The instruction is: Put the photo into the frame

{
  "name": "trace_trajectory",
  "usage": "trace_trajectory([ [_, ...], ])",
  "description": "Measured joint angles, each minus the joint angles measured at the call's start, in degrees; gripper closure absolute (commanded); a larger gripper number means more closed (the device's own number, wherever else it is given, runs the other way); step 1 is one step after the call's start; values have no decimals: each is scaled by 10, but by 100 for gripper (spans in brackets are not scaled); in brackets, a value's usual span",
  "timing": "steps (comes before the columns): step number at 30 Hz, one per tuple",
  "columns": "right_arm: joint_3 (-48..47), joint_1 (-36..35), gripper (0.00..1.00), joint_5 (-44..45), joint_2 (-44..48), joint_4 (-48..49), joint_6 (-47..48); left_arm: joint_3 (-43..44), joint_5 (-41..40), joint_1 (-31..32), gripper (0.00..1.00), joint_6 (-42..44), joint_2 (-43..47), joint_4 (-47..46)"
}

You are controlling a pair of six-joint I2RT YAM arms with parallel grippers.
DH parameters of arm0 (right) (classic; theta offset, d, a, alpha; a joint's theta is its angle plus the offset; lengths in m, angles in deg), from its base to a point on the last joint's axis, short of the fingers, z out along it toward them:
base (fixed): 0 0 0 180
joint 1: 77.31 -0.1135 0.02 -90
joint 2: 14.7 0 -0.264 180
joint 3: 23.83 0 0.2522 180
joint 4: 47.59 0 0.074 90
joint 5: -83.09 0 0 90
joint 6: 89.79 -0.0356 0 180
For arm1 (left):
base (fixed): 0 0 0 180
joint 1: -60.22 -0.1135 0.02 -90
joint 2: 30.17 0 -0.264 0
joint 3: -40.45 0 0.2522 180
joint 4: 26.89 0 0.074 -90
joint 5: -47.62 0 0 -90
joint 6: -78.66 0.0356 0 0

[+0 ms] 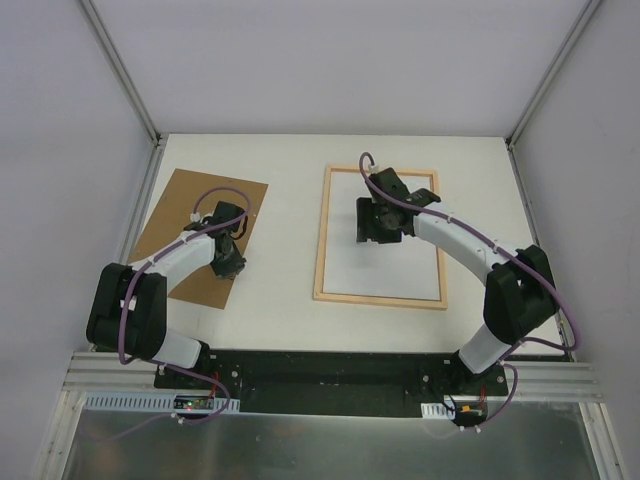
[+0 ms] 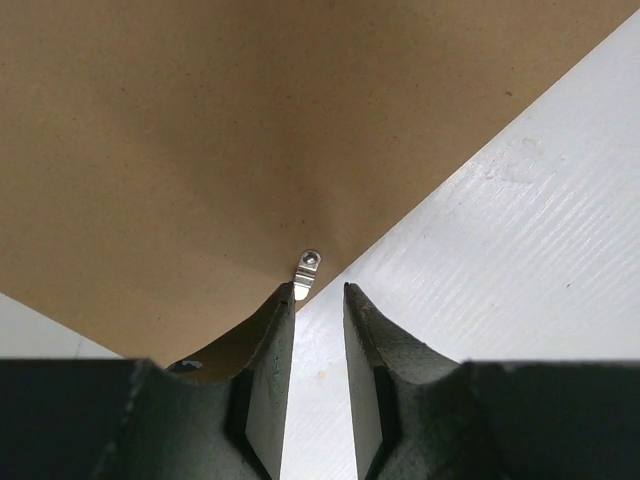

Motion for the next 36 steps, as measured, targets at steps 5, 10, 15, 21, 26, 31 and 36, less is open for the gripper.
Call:
trace_trajectory([
  [5, 10, 0, 41, 0, 0, 5, -3, 1, 0, 0, 75, 2, -18, -9],
  [10, 14, -1, 41, 1, 0, 6, -3, 2, -2, 0, 75, 3, -23, -10],
  [15, 20, -1, 41, 1, 0, 7, -3, 1, -4, -1, 76, 3, -23, -11],
  [21, 27, -1, 41, 1, 0, 10, -5, 2, -13, -1, 78, 6, -24, -11],
  [26, 28, -1, 41, 1, 0, 12, -5, 11, -16, -1, 81, 13, -36, -7],
  [31, 37, -1, 41, 1, 0, 17, -5, 14, -21, -1, 89, 17, -40, -6],
  [36, 47, -1, 41, 1, 0, 18, -6, 23, -21, -1, 100, 19, -50, -3],
])
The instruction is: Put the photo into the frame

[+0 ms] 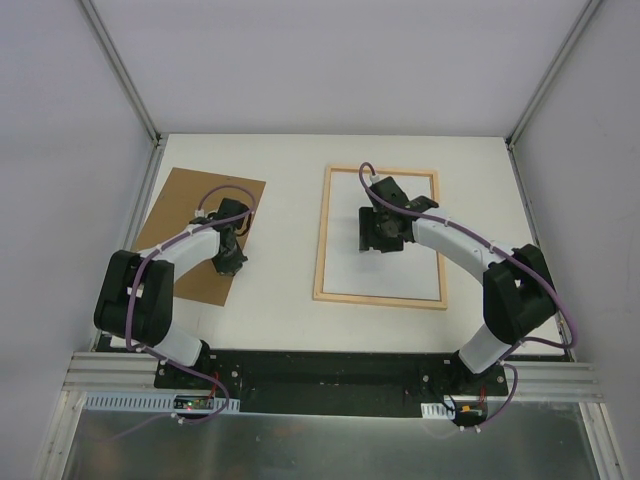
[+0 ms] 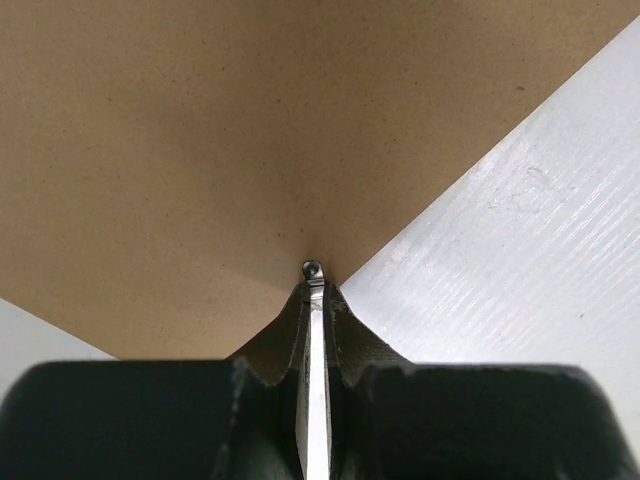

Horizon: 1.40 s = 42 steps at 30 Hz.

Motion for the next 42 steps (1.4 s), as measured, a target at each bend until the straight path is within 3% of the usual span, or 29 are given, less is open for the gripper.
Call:
trace_trajectory([
  [9, 1, -10, 41, -13, -1, 17, -10, 8, 6, 8, 100, 2, -5, 2],
  [18, -57, -50, 41, -56, -56, 51, -38, 29, 33, 62, 100, 1, -14, 1],
  [42, -79, -69, 31, -195, -245, 374, -264, 90, 72, 122, 100, -16, -43, 3],
])
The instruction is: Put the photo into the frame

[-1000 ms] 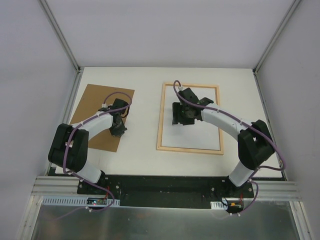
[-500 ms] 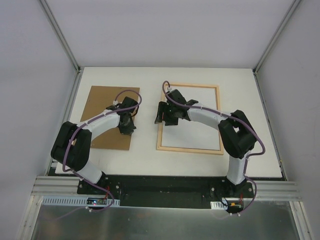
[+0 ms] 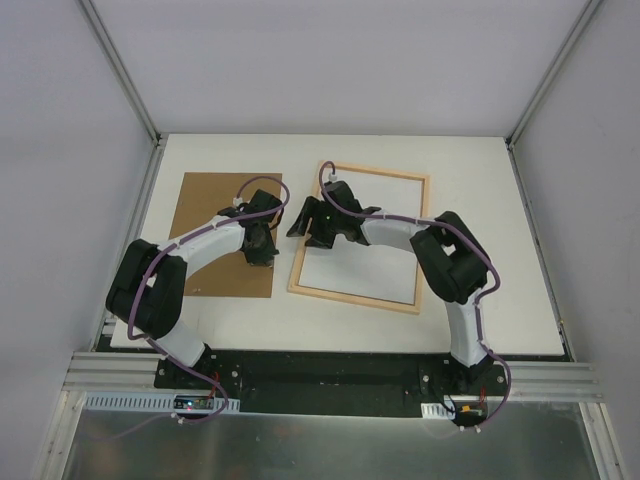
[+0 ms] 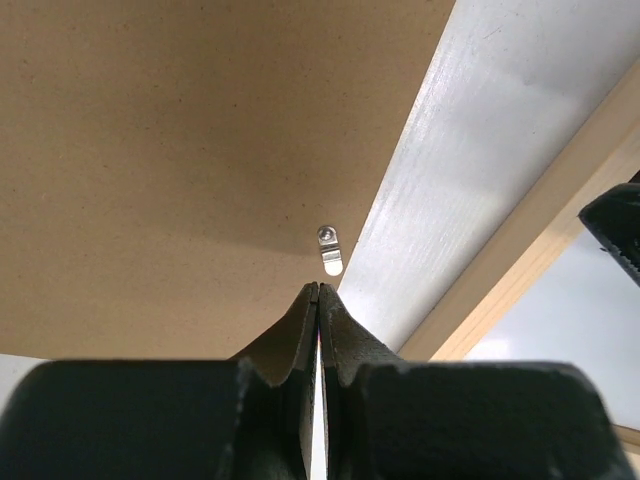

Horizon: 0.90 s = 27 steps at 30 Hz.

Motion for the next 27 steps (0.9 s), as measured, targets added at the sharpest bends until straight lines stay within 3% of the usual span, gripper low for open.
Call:
trace_trajectory([
  [11, 39, -3, 35, 61, 58, -47, 9, 20, 9, 7, 100, 2, -13, 5],
  [17, 88, 16, 38, 108, 185, -95, 26, 69, 12, 52, 100, 0, -75, 0],
  [23, 149, 79, 38, 159, 350, -140, 49, 146, 24, 81, 100, -5, -162, -6],
  [27, 165, 113, 38, 176, 405, -164, 64, 203, 28, 116, 96, -5, -205, -10],
])
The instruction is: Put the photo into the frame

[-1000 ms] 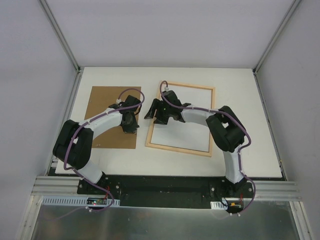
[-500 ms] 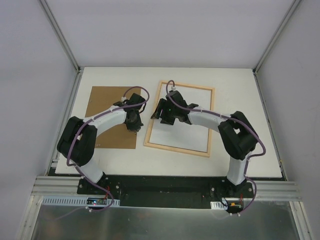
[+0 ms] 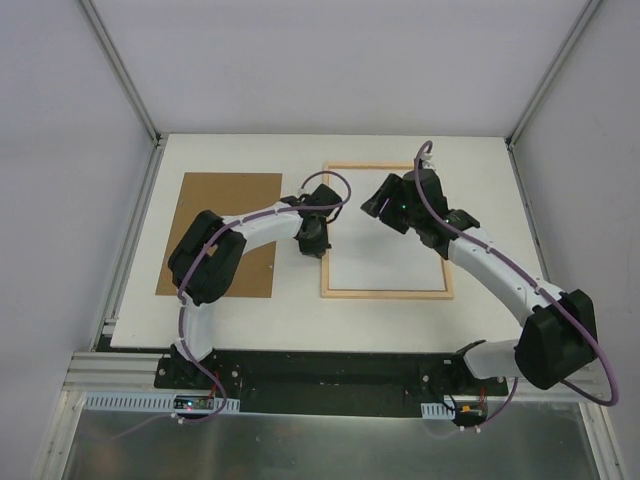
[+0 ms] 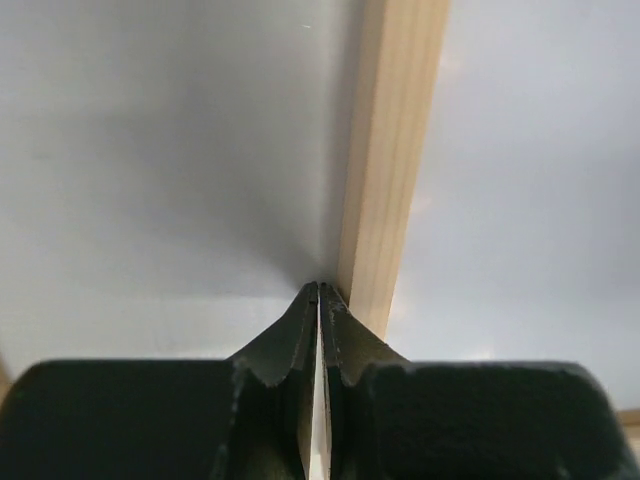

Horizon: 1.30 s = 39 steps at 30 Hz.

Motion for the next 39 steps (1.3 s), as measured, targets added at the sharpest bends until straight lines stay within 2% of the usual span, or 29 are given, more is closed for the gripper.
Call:
trace_trajectory([
  [5, 0, 2, 38, -12, -19, -9, 12, 19, 10, 36, 83, -1, -13, -18],
  [8, -1, -2, 38, -28, -52, -14, 19, -7, 3, 28, 78, -3, 12, -21],
  [11, -19, -15, 38, -37, -97, -30, 25, -56, -24, 0, 73, -18, 75, -2],
  [14, -56, -44, 38, -45, -148, -35, 26, -105, -62, -32, 71, -44, 154, 16],
  [18, -102, -79, 38, -61, -199, -33, 26, -132, -113, -53, 73, -71, 209, 42],
  [29, -142, -103, 38, -87, -265, -28, 22, -146, -125, -80, 75, -83, 164, 64],
  [39, -142, -105, 38, -96, -272, -24, 21, -143, -123, -80, 77, -82, 130, 64],
])
